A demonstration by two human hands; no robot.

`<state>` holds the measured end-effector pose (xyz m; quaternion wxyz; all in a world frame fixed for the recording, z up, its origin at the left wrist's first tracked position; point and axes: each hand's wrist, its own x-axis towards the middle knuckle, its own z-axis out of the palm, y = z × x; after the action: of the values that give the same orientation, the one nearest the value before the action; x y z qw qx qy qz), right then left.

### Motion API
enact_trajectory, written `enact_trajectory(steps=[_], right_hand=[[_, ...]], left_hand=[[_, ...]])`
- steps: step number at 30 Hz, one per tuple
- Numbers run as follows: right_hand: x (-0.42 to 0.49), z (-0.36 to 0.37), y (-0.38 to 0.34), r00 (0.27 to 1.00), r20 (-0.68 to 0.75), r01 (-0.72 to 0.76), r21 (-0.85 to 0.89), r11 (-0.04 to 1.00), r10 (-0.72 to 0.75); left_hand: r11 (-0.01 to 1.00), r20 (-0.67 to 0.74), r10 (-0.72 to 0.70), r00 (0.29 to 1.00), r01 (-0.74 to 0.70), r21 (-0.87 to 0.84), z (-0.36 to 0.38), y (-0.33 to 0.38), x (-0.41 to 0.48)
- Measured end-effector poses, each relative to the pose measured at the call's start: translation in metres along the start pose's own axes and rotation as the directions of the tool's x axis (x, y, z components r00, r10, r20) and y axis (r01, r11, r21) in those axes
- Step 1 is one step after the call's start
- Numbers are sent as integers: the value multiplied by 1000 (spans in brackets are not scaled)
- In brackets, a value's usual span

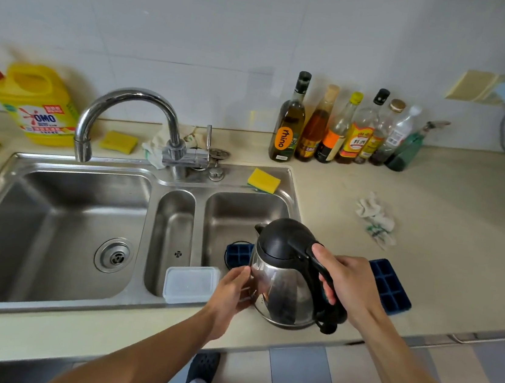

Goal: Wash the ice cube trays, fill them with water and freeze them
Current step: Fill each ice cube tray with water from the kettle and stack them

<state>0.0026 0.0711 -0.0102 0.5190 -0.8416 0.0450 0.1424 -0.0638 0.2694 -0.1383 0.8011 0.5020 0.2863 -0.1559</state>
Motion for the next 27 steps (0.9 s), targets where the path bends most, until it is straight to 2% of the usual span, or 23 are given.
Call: enact_trajectory(steps=[9,27], right_hand=[[9,4,-12,998,41,-36,-8,999,36],[17,7,-19,995,48,-90,-2,996,90]], left_hand=[[998,-32,-40,999,38,-56,0,1,6],[997,-36,-77,996,76,-29,4,11,5]])
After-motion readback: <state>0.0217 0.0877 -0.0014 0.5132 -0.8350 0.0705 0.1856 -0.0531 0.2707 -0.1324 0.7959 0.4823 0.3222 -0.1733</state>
